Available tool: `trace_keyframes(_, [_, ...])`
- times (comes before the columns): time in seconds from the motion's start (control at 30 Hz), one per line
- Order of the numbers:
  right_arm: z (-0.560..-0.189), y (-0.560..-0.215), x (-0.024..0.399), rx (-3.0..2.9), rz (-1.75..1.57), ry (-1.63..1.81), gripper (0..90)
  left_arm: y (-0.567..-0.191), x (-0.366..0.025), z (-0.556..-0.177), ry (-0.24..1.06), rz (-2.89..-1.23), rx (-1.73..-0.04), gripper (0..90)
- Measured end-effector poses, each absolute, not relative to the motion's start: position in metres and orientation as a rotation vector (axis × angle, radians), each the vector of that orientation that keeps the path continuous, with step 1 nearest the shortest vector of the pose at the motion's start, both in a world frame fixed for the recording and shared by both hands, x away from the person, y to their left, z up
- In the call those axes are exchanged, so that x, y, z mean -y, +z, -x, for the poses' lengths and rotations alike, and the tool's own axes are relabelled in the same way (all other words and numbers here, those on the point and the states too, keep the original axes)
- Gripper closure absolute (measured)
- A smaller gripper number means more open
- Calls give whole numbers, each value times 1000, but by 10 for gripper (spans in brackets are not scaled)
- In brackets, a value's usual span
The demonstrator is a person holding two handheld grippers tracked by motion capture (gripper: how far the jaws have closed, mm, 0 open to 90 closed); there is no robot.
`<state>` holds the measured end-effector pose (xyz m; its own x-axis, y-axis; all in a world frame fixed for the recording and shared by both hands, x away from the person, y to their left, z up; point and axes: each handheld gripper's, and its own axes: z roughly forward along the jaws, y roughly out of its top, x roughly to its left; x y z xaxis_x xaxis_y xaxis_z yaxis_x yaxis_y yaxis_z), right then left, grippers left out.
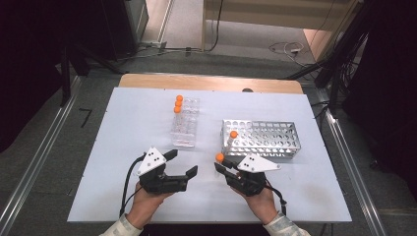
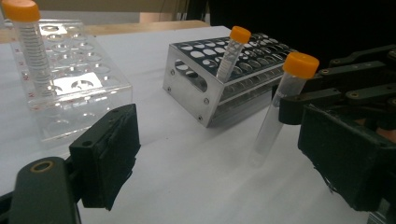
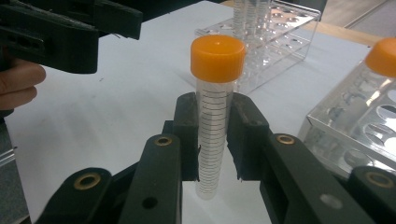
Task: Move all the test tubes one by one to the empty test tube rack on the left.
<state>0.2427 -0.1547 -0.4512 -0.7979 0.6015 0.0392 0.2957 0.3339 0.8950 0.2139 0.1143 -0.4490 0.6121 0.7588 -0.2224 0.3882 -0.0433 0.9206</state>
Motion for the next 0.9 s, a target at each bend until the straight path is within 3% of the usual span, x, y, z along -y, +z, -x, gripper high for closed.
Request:
trace_keyframes(0.43, [-237, -452, 132, -2352, -726, 1459, 724, -443, -106, -210, 375, -1657, -917, 171])
trace_keyframes(0.7, [-234, -453, 123, -2376, -698, 1464, 724, -442, -103, -209, 368, -1659, -884, 242])
trace_keyframes(0.9, [-232, -454, 116, -2393, -680, 1467, 724, -442, -103, -206, 378, -1650, -850, 351])
